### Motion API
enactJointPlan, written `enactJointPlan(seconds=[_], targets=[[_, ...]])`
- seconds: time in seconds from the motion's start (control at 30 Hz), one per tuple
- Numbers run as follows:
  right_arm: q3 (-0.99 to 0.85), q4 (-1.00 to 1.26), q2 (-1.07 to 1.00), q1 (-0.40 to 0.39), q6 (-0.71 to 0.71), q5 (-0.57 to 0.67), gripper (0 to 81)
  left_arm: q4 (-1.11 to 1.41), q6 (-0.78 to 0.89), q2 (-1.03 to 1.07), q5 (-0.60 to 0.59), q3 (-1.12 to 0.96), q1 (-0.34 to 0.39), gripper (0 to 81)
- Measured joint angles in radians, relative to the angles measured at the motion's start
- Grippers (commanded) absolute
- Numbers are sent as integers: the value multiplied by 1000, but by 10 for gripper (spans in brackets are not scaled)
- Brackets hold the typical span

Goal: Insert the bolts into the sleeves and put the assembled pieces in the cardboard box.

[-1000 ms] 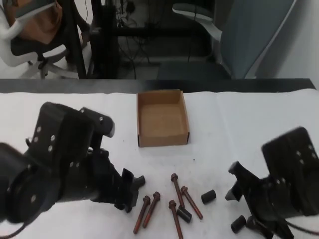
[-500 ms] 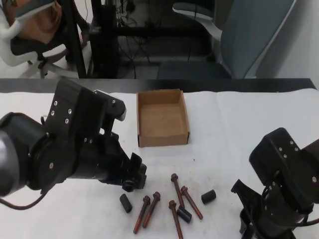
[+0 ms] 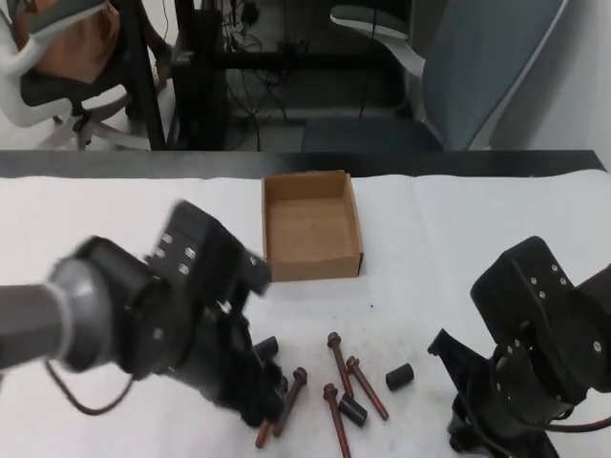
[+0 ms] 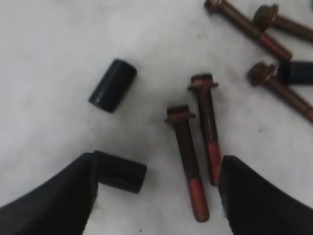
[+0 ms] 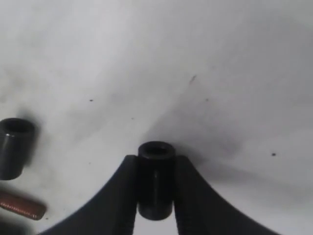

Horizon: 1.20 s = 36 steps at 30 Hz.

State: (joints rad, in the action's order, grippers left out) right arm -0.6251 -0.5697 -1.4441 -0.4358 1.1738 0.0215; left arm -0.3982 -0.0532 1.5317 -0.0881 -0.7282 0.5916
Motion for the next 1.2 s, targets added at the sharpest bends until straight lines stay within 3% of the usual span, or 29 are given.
enactJointPlan(seconds=[0.33,0.67,0.7,0.77,0.83,0.87,1.2], targets=[[0,4,0,-12,-117,29,0,14,-5,116,121,-75,43,596],[0,22,0,-12,-126,26,0,34,-5,154,100,-76,43,594],[0,31,0,-12,-126,24,0,34,-5,153,101,-76,43,564],[0,48,0,-12,-126,24,0,34,-5,154,97,-76,43,413],[0,66,0,-12,-126,27,0,23,-5,159,96,-82,45,73],[0,73,0,-12,-128,29,0,17,-5,160,101,-86,49,7],[0,179,29,-12,-415,85,0,8,35,118,126,-78,49,18]])
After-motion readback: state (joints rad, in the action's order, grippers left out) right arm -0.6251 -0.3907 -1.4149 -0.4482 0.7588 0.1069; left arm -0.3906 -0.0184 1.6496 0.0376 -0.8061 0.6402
